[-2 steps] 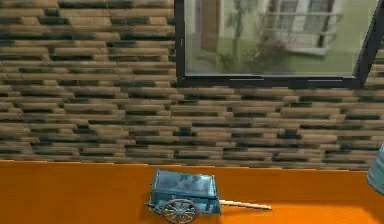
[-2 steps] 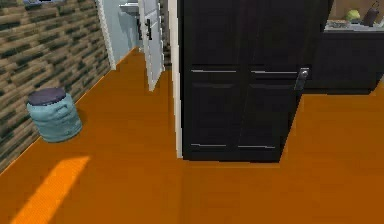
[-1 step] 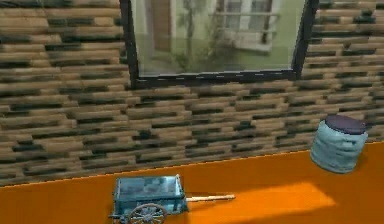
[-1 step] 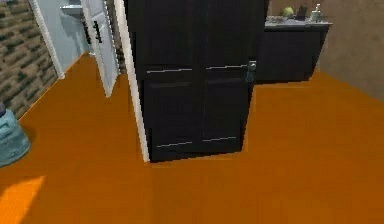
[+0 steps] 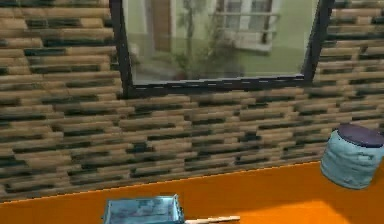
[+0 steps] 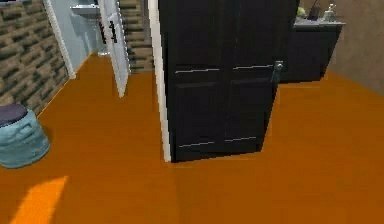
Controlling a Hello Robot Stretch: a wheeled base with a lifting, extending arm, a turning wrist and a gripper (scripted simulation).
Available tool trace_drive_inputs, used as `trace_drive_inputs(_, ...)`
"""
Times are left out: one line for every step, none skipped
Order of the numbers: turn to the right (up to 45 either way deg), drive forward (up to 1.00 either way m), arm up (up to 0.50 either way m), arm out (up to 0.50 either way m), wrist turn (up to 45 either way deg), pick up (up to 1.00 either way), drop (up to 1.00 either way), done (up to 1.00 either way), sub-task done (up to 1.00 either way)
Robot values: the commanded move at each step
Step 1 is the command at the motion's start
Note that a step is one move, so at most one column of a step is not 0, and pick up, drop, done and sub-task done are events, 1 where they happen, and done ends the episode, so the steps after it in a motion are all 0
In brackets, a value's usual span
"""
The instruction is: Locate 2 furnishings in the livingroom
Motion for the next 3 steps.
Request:
trace_drive_inputs(-45.0,0.0,0.0,0.0,0.0,0.0,0.0,0.0,0.0)
trace_drive_inputs(-15.0,0.0,0.0,0.0,0.0,0.0,0.0,0.0,0.0)
trace_drive_inputs(0.0,0.4,0.0,0.0,0.0,0.0,0.0,0.0,0.0)
